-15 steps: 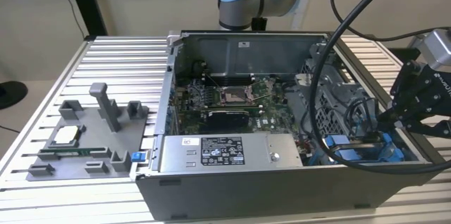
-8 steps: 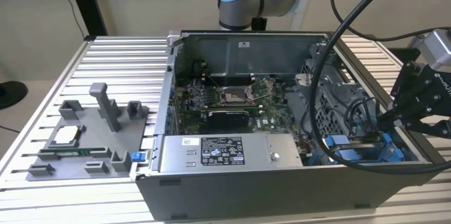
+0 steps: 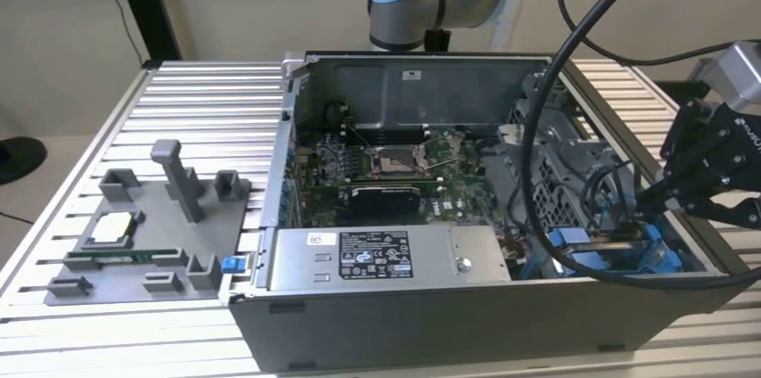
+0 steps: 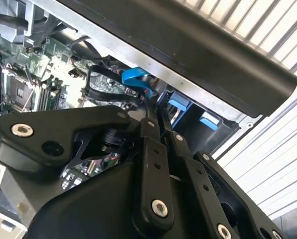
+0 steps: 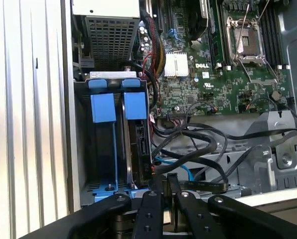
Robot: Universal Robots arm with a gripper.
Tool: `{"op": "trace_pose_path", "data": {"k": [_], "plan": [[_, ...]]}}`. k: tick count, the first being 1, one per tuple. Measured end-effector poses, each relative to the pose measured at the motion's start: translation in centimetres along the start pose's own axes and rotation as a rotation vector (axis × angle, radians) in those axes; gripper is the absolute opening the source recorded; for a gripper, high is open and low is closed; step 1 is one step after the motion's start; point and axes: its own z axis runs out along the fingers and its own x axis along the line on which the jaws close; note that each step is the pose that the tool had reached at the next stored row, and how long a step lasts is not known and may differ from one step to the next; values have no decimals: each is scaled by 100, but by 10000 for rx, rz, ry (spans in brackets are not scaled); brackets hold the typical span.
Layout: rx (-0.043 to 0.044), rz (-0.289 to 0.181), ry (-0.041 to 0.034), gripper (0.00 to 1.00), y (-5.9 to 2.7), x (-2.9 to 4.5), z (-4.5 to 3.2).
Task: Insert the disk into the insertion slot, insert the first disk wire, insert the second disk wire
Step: 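Insert the second disk wire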
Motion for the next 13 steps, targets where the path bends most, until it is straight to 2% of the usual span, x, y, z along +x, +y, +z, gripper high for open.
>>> {"op": "trace_pose_path", "data": {"k": [13], "plan": [[-2,-3,-14,0,125,-32,-180]]}}
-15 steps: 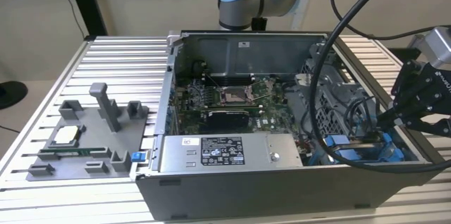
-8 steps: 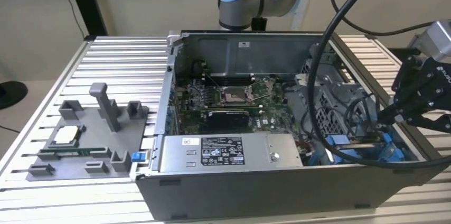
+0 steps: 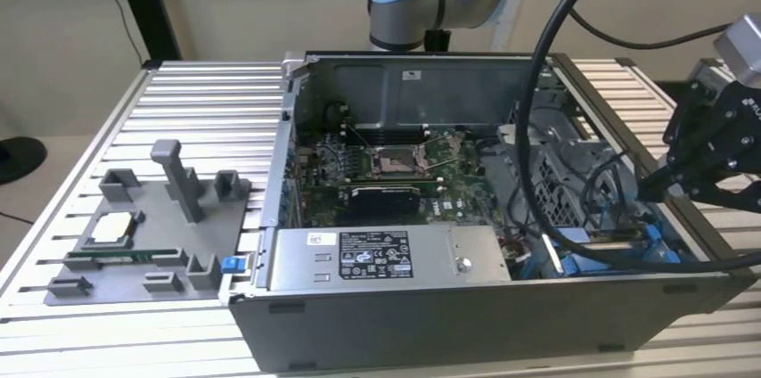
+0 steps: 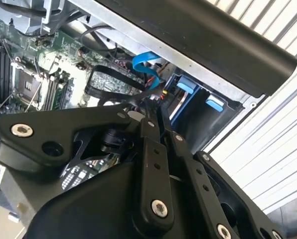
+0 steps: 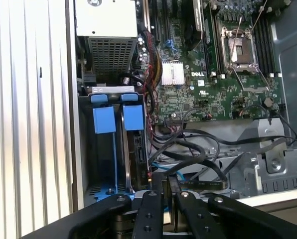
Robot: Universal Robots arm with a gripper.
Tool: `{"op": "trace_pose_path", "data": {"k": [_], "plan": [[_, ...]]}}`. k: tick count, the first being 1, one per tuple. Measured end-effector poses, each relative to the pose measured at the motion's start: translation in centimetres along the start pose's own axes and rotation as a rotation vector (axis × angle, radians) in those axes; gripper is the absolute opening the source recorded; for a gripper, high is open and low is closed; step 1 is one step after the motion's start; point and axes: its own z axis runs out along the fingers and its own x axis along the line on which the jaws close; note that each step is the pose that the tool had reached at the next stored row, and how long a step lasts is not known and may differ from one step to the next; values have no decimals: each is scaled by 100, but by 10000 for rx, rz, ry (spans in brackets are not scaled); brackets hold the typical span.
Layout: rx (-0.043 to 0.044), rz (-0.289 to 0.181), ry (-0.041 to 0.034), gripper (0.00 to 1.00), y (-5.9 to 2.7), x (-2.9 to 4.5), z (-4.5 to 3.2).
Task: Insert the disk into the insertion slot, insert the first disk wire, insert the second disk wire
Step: 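Insert the second disk wire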
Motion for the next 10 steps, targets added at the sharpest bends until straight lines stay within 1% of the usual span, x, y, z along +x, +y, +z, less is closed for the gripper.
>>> {"op": "trace_pose_path", "data": {"k": [4,10], "plan": [[0,0,0,0,41,-5,-40],[0,0,-1,0,117,0,-57]]}}
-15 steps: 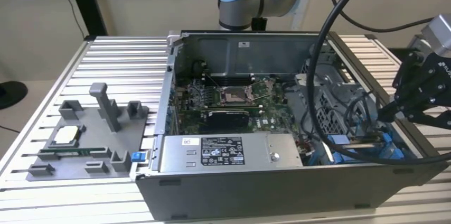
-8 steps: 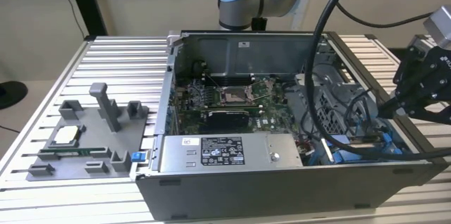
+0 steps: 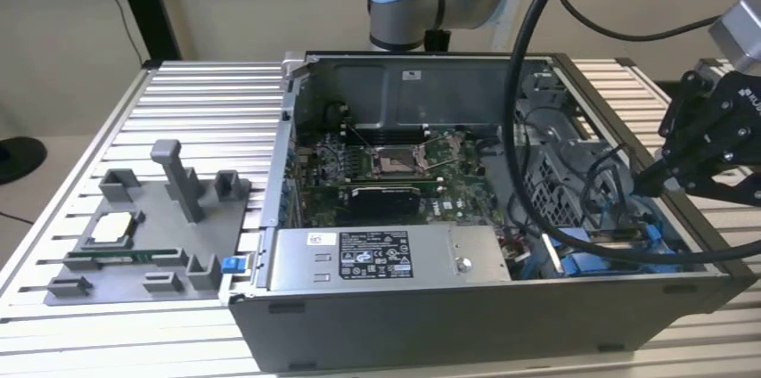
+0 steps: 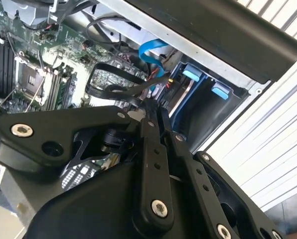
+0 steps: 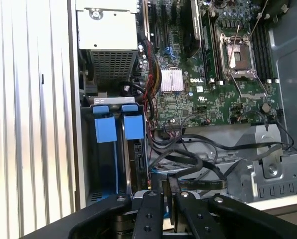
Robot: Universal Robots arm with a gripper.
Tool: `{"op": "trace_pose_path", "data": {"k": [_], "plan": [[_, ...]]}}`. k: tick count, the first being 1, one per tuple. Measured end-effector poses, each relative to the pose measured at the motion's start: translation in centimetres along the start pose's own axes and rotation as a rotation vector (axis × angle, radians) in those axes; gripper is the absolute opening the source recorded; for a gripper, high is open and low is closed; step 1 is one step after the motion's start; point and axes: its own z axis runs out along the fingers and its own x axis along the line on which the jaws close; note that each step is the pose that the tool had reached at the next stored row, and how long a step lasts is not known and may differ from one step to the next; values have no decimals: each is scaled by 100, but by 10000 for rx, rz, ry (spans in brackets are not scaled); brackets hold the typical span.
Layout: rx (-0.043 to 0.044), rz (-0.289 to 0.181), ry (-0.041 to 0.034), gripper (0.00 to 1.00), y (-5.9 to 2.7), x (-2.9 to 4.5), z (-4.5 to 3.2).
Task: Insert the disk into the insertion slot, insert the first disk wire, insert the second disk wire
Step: 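Insert the second disk wire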
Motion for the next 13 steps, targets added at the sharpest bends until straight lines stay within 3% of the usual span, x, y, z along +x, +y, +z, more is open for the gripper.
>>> {"op": "trace_pose_path", "data": {"k": [7,13], "plan": [[0,0,0,0,98,11,12],[0,-1,1,0,116,13,15]]}}
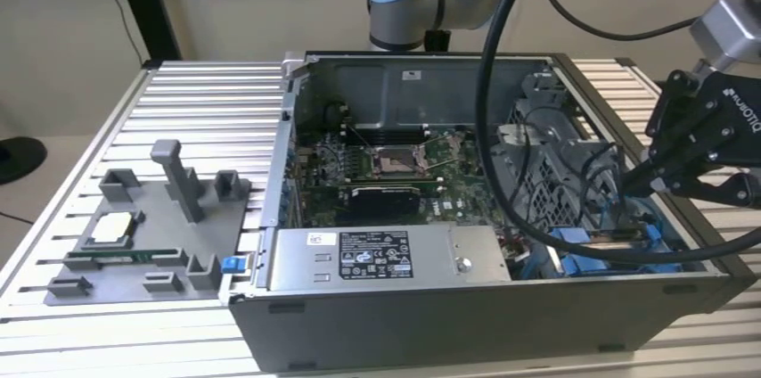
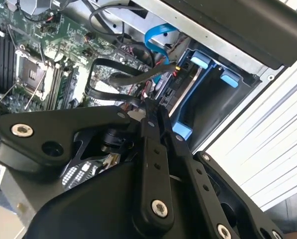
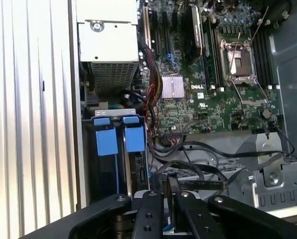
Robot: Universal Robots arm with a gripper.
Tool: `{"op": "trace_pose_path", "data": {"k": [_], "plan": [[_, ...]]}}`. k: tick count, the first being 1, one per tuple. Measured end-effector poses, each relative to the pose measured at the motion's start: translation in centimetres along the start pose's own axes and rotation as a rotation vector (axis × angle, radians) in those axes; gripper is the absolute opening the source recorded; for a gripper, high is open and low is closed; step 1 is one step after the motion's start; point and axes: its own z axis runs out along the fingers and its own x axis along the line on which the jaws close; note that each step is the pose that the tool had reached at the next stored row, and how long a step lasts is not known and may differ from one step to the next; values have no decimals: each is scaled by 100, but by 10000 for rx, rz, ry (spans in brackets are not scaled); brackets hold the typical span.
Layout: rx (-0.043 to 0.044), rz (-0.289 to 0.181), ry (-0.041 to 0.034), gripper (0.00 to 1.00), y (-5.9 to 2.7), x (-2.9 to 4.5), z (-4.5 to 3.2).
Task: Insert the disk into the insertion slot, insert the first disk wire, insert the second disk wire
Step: 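Insert the second disk wire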
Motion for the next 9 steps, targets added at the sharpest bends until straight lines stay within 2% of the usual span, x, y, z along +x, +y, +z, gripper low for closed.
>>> {"op": "trace_pose_path", "data": {"k": [9], "plan": [[0,0,-1,0,15,6,2]]}}
